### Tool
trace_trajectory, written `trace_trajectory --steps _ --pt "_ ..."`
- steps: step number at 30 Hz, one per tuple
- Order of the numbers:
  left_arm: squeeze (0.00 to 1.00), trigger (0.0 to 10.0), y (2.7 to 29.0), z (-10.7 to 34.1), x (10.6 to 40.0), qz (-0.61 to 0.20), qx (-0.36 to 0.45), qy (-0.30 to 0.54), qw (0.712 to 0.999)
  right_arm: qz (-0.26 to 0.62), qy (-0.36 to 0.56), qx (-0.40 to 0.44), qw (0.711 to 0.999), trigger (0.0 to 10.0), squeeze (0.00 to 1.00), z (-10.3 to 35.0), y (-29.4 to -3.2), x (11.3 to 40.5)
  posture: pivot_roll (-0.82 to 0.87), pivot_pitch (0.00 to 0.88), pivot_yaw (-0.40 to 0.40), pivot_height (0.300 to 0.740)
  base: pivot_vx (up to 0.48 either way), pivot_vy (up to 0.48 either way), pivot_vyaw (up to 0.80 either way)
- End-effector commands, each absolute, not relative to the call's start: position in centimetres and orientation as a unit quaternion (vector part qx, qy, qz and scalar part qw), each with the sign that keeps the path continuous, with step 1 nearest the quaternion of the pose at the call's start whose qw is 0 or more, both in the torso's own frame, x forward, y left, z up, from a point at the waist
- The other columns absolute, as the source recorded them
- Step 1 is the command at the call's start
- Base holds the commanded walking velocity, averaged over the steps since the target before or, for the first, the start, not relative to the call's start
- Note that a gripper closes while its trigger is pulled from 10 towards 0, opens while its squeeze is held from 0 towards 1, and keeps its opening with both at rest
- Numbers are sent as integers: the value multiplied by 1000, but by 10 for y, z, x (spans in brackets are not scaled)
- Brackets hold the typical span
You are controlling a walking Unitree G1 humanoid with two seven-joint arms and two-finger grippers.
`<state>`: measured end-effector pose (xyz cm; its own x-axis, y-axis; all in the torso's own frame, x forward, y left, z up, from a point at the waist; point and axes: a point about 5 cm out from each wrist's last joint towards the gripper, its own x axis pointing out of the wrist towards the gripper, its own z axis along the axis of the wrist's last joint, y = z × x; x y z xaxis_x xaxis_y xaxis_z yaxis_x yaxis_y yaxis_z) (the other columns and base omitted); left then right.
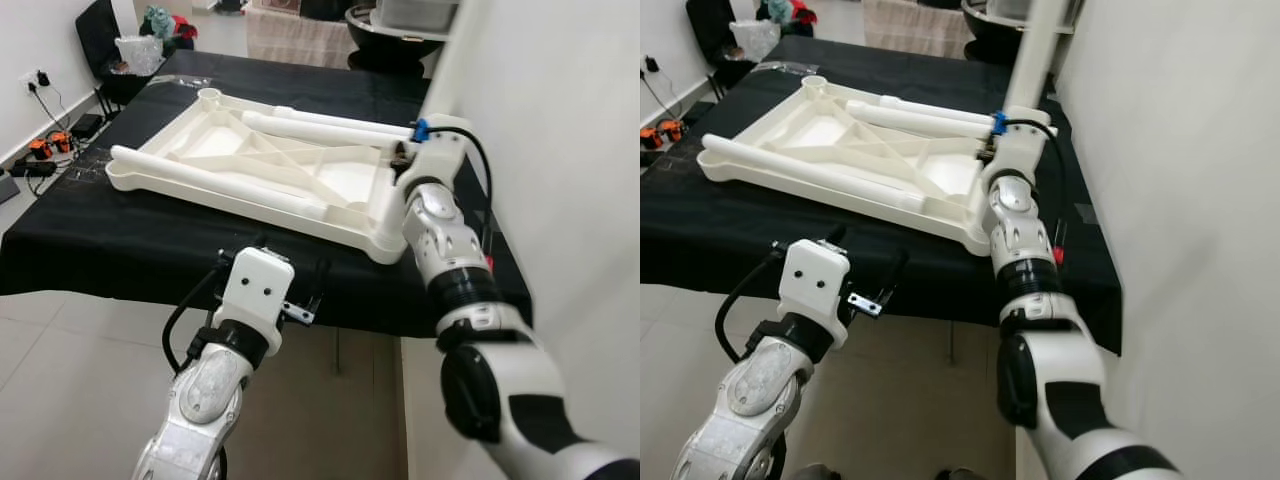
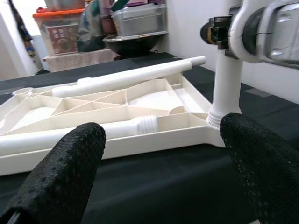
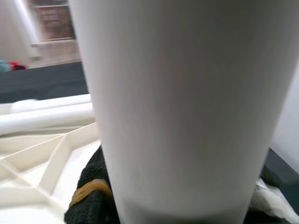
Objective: Building children table
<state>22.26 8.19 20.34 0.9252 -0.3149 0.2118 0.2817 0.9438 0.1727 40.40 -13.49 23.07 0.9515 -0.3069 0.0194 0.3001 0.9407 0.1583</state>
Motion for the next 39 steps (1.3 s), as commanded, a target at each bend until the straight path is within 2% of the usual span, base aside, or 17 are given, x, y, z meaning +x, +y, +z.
trace_trajectory --steps 1,2,5,6,7,8,11,12,16,23,25,26,28,31,35,38,39 --pt "0 10000 80 202 223 -153 73 -118 978 -160 12 91 983 0 0 219 -127 403 90 56 -113 740 0 0 0" --pt "0 10000 81 202 223 -153 73 -118 978 -136 14 94 986 10000 0 219 -116 404 90 56 -113 740 0 0 0" --pt "0 10000 81 202 223 -153 73 -118 978 -136 14 94 986 10000 0 219 -116 404 90 56 -113 740 0 0 0" --pt "0 10000 81 202 222 -153 73 -118 978 -109 6 99 989 10000 596 222 -109 406 92 50 -116 740 0 0 0" --pt "0 10000 81 202 222 -153 73 -118 978 -109 6 99 989 10000 596 222 -109 406 92 50 -116 740 0 0 0" --pt "0 10000 81 202 222 -152 73 -117 979 -90 -12 98 991 10000 1000 228 -105 406 88 48 -113 740 0 0 0" --pt "0 10000 81 201 221 -153 72 -116 979 -74 -44 91 992 10000 1000 240 -106 407 86 44 -113 740 0 0 0" --pt "0 10000 81 200 221 -153 72 -115 979 -64 -59 91 992 10000 0 246 -112 407 83 42 -116 740 0 0 0" --pt "0 10000 80 200 221 -153 72 -116 979 -51 -69 90 992 10000 0 250 -120 408 83 42 -115 740 0 0 0" --pt "0 10000 81 199 222 -153 71 -116 979 162 -62 105 979 10000 0 245 -153 411 75 40 -110 740 0 0 0" --pt "0 10000 80 199 222 -154 71 -116 979 307 -43 98 946 10000 0 235 -142 403 80 40 -109 740 0 0 0" --pt "0 10000 80 199 222 -154 71 -116 979 307 -43 98 946 10000 0 235 -142 403 80 40 -109 740 0 0 0" --pt "0 10000 80 200 223 -154 72 -117 978 411 -35 112 904 10000 0 232 -131 395 88 41 -113 740 0 0 0" --pt "0 10000 80 200 223 -153 73 -118 978 435 -36 111 893 10000 0 231 -129 393 92 41 -112 740 0 0 0" --pt "0 10000 79 203 224 -158 73 -122 977 539 -8 75 839 10000 0 225 -101 388 106 43 -110 740 0 0 0" --pt "0 10000 79 203 224 -160 72 -122 977 555 0 68 829 10000 0 224 -94 388 109 43 -111 740 0 0 0" --pt "0 10000 78 203 223 -160 72 -122 977 566 3 72 821 8078 0 223 -91 387 112 44 -112 740 0 0 0"
